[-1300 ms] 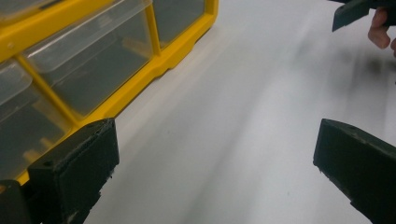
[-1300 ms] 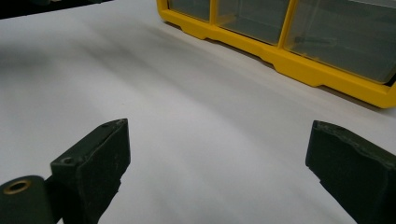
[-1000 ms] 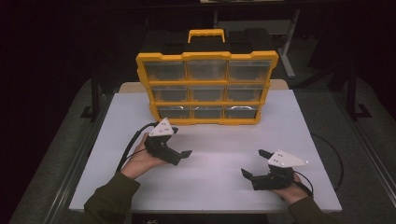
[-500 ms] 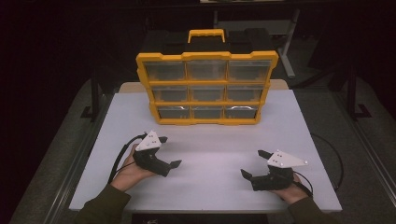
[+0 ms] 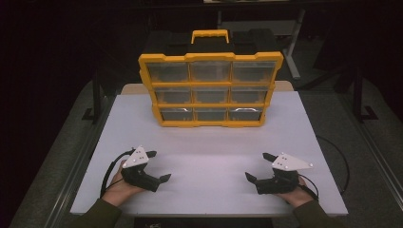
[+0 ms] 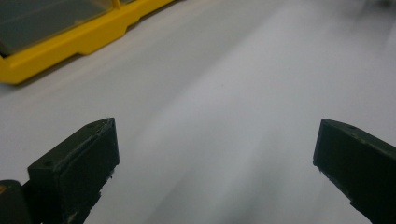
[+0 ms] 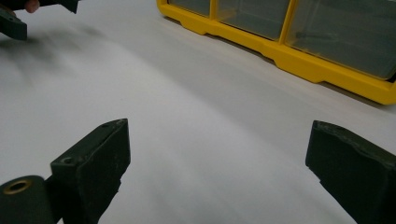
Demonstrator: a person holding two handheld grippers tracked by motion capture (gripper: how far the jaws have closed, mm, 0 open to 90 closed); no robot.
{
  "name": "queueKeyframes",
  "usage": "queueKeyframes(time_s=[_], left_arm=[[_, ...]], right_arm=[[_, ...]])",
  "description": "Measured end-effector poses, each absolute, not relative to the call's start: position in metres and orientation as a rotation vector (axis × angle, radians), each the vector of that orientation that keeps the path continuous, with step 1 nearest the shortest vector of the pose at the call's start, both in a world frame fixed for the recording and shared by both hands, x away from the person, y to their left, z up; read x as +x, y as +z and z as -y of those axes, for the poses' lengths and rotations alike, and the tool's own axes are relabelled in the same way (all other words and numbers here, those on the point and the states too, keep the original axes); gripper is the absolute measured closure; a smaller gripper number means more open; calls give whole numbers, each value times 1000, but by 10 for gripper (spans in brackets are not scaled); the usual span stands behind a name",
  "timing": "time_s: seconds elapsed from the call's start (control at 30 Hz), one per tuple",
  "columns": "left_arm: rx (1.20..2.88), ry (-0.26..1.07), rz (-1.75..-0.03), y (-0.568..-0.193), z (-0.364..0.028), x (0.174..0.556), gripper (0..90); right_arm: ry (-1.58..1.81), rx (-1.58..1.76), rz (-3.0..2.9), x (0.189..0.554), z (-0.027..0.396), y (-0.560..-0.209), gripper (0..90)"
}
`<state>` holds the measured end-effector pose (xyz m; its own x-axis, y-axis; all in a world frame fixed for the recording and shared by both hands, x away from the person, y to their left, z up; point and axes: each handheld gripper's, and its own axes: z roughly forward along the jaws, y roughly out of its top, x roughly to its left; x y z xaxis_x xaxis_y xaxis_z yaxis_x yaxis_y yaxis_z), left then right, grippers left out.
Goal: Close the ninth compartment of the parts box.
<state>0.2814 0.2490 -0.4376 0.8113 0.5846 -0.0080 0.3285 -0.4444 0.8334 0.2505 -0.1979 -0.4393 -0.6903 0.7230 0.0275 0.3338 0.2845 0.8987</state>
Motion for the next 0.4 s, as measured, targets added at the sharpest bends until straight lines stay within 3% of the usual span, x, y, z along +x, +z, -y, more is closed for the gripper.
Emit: queueKeyframes(time_s=[0.4], left_arm=[[2083,349,-684,-442,-250,278,0]], right_arm=[[1376,954,-2173,251,198,-440,57]])
